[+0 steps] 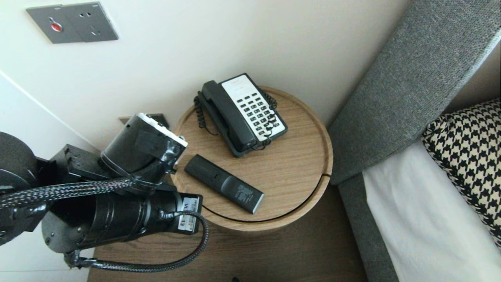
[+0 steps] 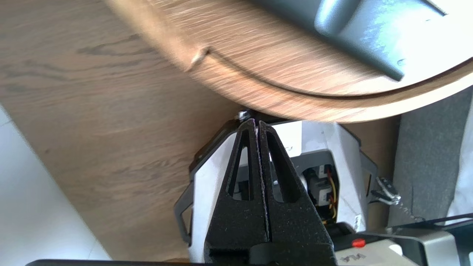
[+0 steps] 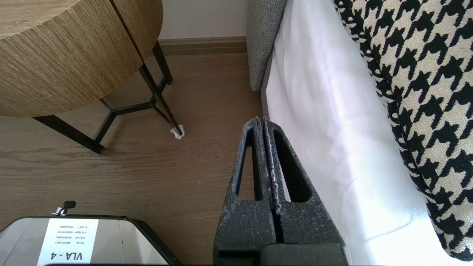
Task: Open the nightstand drawer
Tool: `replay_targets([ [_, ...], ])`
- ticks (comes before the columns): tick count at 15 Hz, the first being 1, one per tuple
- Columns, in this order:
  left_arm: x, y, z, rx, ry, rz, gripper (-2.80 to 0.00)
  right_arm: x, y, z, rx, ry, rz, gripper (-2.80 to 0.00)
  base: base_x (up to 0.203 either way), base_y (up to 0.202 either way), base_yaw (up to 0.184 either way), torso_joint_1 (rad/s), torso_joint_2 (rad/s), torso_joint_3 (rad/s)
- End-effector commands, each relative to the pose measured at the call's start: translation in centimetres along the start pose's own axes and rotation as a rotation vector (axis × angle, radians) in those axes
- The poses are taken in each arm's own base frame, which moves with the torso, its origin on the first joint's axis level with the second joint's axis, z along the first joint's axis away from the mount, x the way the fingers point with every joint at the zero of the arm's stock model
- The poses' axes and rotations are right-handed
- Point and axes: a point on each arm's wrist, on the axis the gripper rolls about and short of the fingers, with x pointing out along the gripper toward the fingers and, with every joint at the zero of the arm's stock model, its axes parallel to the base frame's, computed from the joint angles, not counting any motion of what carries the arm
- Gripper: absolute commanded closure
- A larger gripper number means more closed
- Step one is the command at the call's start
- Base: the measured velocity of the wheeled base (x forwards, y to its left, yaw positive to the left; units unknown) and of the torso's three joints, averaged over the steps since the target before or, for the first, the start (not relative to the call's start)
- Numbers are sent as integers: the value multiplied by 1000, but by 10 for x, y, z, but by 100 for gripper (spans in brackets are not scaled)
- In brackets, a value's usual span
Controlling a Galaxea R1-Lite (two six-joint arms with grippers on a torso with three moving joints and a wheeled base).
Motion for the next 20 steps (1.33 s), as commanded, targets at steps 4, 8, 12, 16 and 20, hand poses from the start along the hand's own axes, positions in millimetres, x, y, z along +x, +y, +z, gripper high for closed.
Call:
replay_targets([
  [4, 25, -16, -2, 17, 19, -2, 0, -1, 0, 0, 0, -7, 0, 0, 0, 0, 0, 0, 0, 0],
  [8, 37, -22, -1, 22, 12, 9, 0, 0, 0, -1, 0, -6, 0, 0, 0, 0, 0, 0, 0, 0],
  [12, 48, -27, 0, 15, 1, 10, 0, -1, 0, 0, 0, -7, 0, 0, 0, 0, 0, 0, 0, 0],
  [16, 53, -27, -2, 16, 14, 19, 0, -1, 0, 0, 0, -7, 0, 0, 0, 0, 0, 0, 0, 0],
  [20, 56, -31, 1, 7, -10, 5, 0, 0, 0, 0, 0, -6, 0, 0, 0, 0, 0, 0, 0, 0],
])
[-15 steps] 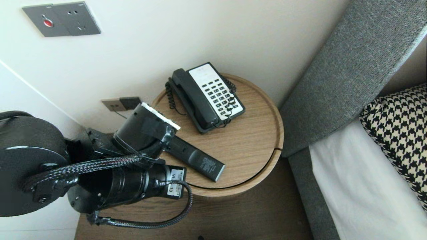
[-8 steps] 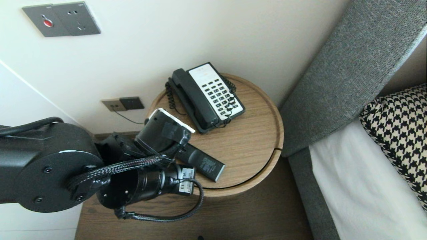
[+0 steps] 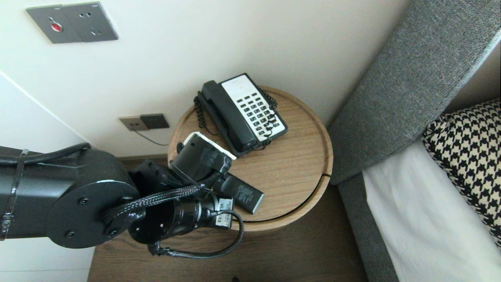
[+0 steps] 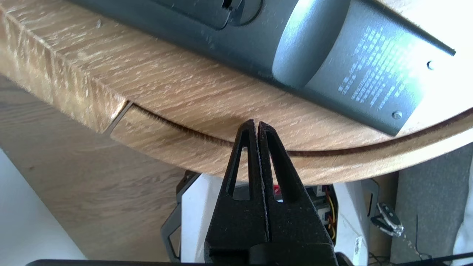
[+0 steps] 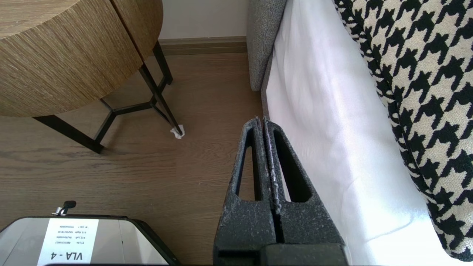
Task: Open the nightstand drawer
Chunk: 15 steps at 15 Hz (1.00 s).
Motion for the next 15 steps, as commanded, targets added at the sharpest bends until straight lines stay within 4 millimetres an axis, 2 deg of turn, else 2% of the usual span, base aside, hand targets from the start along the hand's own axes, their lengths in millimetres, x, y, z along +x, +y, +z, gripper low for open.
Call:
replay_targets([
  [1, 0, -1, 0, -4, -3, -1, 0, -1, 0, 0, 0, -7, 0, 0, 0, 0, 0, 0, 0, 0],
  [9, -14, -5, -9, 3, 2, -28, 0, 0, 0, 0, 0, -6, 0, 0, 0, 0, 0, 0, 0, 0],
  [12, -14, -1, -19, 13, 24, -20, 0, 0, 0, 0, 0, -6, 0, 0, 0, 0, 0, 0, 0, 0],
  [15, -15, -2, -17, -3, 15, -26, 0, -1, 0, 0, 0, -7, 0, 0, 0, 0, 0, 0, 0, 0],
])
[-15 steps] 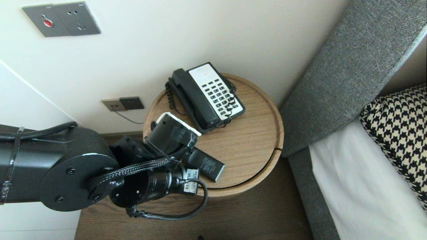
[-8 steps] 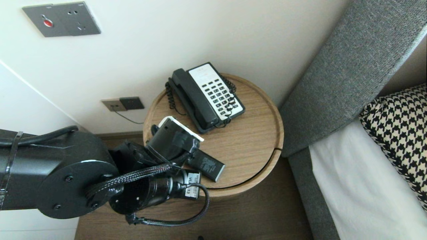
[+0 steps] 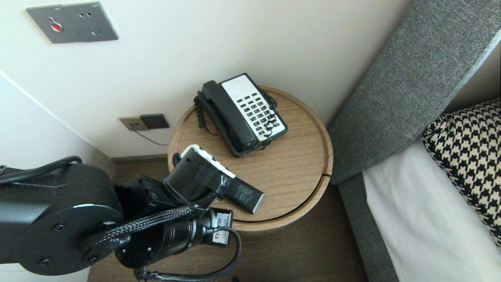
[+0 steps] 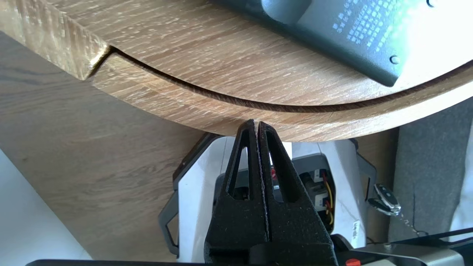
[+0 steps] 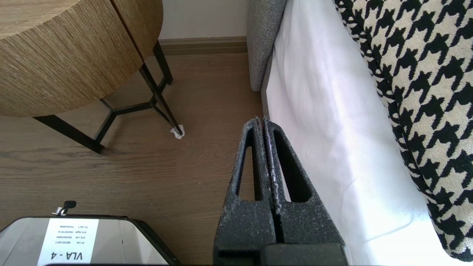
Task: Open the nightstand drawer
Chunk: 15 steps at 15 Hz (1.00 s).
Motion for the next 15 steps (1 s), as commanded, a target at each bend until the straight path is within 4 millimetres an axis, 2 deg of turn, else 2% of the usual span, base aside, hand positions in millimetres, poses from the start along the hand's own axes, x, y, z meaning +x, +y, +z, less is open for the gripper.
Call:
replay_targets([
  [1, -3, -1, 3, -7, -12, -7, 0, -1, 0, 0, 0, -7, 0, 0, 0, 0, 0, 0, 0, 0],
  [5, -5, -3, 8, -16, -30, -17, 0, 0, 0, 0, 0, -7, 0, 0, 0, 0, 0, 0, 0, 0],
  [9, 6, -5, 3, -2, 1, 0, 0, -1, 0, 0, 0, -8, 0, 0, 0, 0, 0, 0, 0, 0],
  [15, 10, -2, -5, 13, 25, 13, 0, -1, 0, 0, 0, -8, 0, 0, 0, 0, 0, 0, 0, 0],
])
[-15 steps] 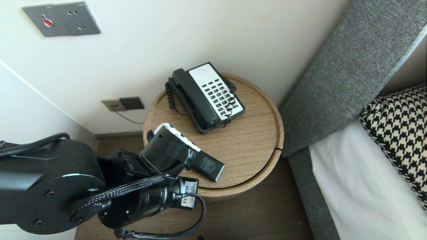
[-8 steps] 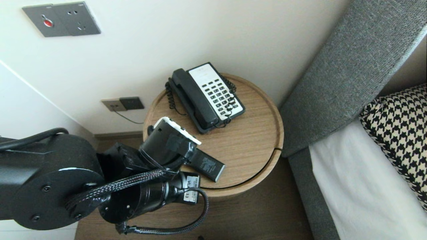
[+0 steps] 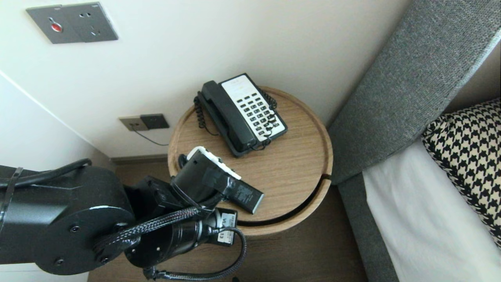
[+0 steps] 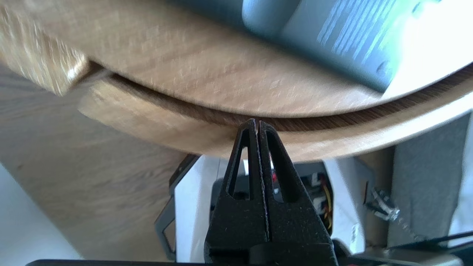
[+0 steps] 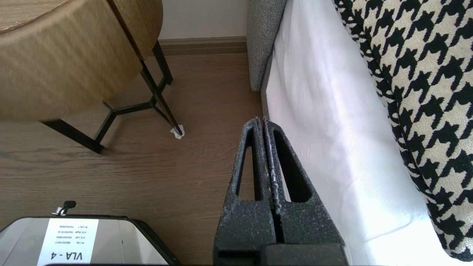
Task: Open the nightstand drawer
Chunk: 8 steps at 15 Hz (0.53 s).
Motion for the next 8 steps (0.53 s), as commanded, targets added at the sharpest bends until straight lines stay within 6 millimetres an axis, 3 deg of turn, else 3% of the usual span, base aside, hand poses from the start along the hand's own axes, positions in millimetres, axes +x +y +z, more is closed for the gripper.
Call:
replay_targets([
  [1, 1, 3, -5, 4, 16, 12, 0, 0, 0, 0, 0, -6, 0, 0, 0, 0, 0, 0, 0, 0],
  [5, -8, 1, -12, 22, 15, -6, 0, 0, 0, 0, 0, -6, 0, 0, 0, 0, 0, 0, 0, 0],
  [8, -8, 2, -30, 55, 42, -11, 0, 0, 0, 0, 0, -6, 0, 0, 0, 0, 0, 0, 0, 0],
])
